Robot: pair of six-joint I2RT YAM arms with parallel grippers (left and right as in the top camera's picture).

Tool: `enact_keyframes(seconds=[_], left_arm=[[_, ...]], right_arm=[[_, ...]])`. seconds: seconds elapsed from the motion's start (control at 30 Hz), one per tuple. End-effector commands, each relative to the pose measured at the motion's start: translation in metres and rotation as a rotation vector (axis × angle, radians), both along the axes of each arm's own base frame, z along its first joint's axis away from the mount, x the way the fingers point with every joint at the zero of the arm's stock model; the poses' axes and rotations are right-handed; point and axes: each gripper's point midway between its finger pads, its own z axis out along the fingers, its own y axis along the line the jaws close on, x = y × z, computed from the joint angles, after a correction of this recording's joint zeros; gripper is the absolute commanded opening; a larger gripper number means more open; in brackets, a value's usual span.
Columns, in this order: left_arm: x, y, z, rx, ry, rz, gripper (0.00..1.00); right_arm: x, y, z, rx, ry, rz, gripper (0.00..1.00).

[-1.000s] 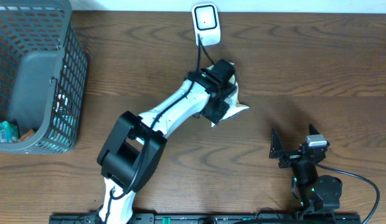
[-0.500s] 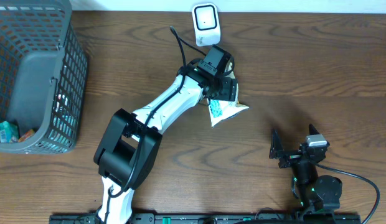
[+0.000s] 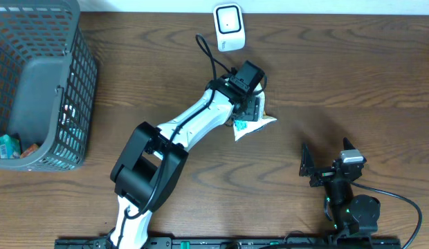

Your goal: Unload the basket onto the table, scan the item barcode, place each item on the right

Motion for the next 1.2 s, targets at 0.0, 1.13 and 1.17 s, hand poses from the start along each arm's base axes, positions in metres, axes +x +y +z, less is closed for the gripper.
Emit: enact_keyframes(seconds=[0.0, 1.13, 1.17], left_arm=[[0.006, 0.018, -0.011, 0.143, -0.049, -0.147, 0.77], [-0.026, -0.077, 0.025, -0.233, 0.010, -0.194, 0.07], [-0.027, -0.079, 0.020, -0.230, 0.013, -0.198, 0.08]], right_arm=[[0.000, 0.001, -0.001, 0.013, 0.005, 0.004, 0.99], [0.000, 0.001, -0.001, 0.013, 0.005, 0.004, 0.99], [0.000, 0.001, -0.001, 0.013, 0.005, 0.004, 0.99]])
